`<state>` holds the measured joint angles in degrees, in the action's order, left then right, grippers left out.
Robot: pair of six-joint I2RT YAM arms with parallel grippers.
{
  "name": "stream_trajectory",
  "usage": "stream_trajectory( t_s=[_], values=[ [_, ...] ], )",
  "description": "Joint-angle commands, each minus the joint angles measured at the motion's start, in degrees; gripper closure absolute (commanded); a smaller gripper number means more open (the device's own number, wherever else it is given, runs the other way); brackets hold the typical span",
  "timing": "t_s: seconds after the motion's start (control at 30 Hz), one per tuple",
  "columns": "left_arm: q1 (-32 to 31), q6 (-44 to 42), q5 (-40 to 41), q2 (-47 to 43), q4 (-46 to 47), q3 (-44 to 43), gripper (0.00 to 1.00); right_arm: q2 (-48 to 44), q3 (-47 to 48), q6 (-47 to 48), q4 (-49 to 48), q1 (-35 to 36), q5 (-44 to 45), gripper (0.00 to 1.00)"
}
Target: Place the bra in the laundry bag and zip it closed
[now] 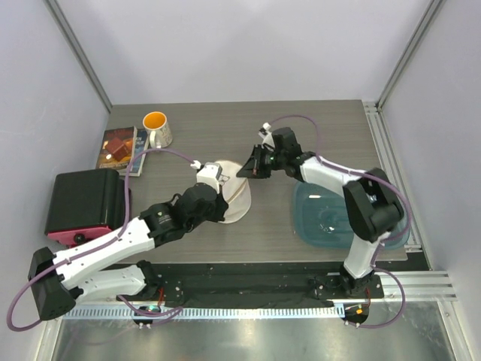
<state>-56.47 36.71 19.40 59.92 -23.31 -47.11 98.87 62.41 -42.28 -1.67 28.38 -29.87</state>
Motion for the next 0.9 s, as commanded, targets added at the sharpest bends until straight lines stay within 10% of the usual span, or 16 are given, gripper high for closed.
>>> stream_trajectory(
  t_s=[0.0, 0.13, 0.3, 0.57, 0.87],
  values=[
    [-0.22, -1.03, -2.43, -3.67, -5.61, -0.17, 1.00, 8.44, 10.44, 10.37, 6.14, -1.14, -6.00, 0.84],
    [-0.14, -0.24, -4.98, -3.06, -3.59, -0.87, 1.00, 4.76, 8.87, 10.03, 10.00, 1.32, 3.39, 0.45],
    [-0.13, -0.76, -7.17, 0.88, 0.62, -2.98, 1.00, -6.31, 0.20, 3.62, 14.85, 2.73, 19.28, 0.21],
    [-0.05, -1.55, -11.48, 9.15, 5.82, -6.14, 1.00, -24.32, -14.41, -10.52, 12.59, 11.68, 32.33, 0.18],
    [-0.05, -0.41, -15.35, 12.24, 8.37, -6.68, 1.00, -26.28, -21.72, -20.82, -1.66, 18.29, 34.26, 0.41]
  ],
)
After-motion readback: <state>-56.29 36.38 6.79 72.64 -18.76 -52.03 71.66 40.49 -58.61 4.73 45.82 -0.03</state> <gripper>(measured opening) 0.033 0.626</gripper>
